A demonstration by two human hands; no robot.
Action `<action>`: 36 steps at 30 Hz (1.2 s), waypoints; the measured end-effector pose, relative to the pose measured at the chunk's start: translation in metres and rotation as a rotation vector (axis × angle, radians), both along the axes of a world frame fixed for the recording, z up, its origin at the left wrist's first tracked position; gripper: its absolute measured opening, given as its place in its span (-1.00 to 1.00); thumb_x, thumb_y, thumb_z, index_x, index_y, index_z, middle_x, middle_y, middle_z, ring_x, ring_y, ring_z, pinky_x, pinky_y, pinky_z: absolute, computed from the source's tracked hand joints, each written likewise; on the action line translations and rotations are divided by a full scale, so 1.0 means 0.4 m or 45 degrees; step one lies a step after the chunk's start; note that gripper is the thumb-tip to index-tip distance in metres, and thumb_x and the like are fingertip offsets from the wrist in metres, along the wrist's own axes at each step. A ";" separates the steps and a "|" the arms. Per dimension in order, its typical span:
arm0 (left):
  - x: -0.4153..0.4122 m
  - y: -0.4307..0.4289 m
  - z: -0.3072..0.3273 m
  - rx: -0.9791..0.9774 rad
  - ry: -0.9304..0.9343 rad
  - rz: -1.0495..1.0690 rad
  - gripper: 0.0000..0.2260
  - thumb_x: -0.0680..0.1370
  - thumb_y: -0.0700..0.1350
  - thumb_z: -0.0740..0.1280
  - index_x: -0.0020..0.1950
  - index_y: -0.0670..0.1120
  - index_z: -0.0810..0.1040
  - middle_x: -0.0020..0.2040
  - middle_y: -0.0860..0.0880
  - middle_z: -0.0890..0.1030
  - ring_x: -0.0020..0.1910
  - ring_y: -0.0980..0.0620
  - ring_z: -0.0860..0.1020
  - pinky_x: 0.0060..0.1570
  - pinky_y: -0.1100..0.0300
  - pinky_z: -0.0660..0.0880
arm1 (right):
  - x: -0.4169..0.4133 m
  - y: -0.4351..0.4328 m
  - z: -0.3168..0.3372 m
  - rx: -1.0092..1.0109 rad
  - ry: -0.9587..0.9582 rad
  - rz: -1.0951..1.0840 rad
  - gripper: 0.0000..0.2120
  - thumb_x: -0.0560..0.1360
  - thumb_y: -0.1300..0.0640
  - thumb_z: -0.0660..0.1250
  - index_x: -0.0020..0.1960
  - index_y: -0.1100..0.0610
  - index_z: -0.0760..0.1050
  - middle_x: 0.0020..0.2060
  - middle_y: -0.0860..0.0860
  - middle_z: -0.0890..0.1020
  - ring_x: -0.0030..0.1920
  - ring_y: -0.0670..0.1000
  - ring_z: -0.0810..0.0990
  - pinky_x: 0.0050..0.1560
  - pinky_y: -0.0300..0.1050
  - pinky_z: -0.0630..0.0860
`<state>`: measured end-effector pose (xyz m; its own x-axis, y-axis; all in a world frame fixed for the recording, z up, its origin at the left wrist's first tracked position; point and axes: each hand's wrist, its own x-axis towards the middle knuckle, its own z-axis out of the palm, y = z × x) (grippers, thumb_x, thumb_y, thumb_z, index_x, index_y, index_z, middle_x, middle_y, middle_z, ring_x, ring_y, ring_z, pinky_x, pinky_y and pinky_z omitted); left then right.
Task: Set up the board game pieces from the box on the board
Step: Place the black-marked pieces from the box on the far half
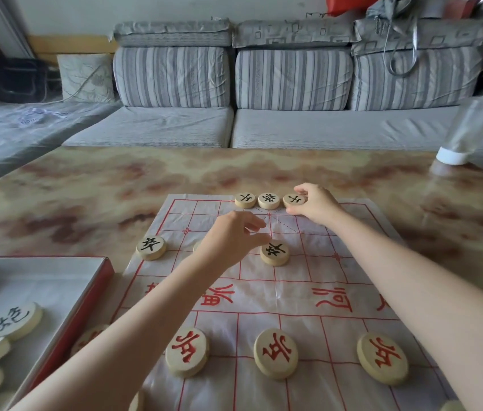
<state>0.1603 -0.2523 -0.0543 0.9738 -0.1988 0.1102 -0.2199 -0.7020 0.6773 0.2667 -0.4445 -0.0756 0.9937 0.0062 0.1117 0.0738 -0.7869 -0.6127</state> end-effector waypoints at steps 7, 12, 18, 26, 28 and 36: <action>-0.021 0.047 0.025 -0.060 -0.033 0.065 -0.72 0.47 -0.09 0.38 0.17 -0.07 0.54 0.10 0.02 0.59 -0.08 0.13 0.50 -0.06 0.32 0.38 | -0.066 -0.002 0.033 0.029 -0.098 0.009 -0.50 0.37 0.15 0.45 0.29 0.17 0.45 0.25 0.11 0.51 0.27 0.09 0.44 0.30 -0.04 0.37; -0.059 0.115 0.057 -0.077 -0.055 0.109 -0.76 0.48 -0.14 0.37 0.14 -0.07 0.56 0.06 0.02 0.60 -0.08 0.12 0.52 -0.07 0.33 0.39 | -0.145 0.060 0.086 0.033 -0.068 0.153 -0.59 0.43 0.22 0.38 0.27 0.17 0.48 0.21 0.07 0.54 0.21 0.01 0.48 0.09 -0.28 0.30; -0.118 0.239 0.114 -0.058 -0.119 0.207 -0.79 0.45 -0.17 0.39 0.08 -0.04 0.60 -0.04 0.05 0.61 -0.17 0.15 0.52 -0.31 0.54 0.34 | -0.241 0.191 0.158 0.070 -0.064 0.303 -0.67 0.43 0.21 0.37 0.20 0.13 0.52 0.13 0.02 0.59 0.09 -0.06 0.50 0.11 -0.24 0.39; -0.262 0.484 0.115 0.055 -0.091 0.383 -0.84 0.44 -0.25 0.39 0.01 -0.14 0.63 -0.11 -0.06 0.64 -0.16 0.02 0.56 -0.17 0.29 0.39 | -0.409 0.454 0.217 0.076 0.045 0.692 -0.75 0.49 0.18 0.32 0.16 0.15 0.55 0.04 0.04 0.64 0.02 -0.07 0.57 -0.09 -0.51 0.37; -0.293 0.547 0.092 0.130 -0.046 0.395 -0.82 0.44 -0.26 0.38 0.02 -0.12 0.63 -0.04 -0.05 0.65 -0.15 0.00 0.58 -0.13 0.27 0.43 | -0.450 0.514 0.213 0.060 0.091 0.769 -0.74 0.49 0.17 0.32 0.17 0.14 0.54 0.05 0.04 0.63 -0.03 -0.11 0.55 -0.12 -0.52 0.36; -0.350 0.676 0.028 0.384 0.142 0.420 -0.67 0.43 0.00 0.42 0.17 -0.04 0.55 0.12 0.01 0.59 0.08 0.04 0.56 0.03 0.25 0.42 | -0.559 0.664 0.161 -0.225 0.203 1.001 -0.67 0.46 0.05 0.36 0.21 0.06 0.52 0.14 0.02 0.60 0.14 -0.01 0.52 0.21 -0.09 0.45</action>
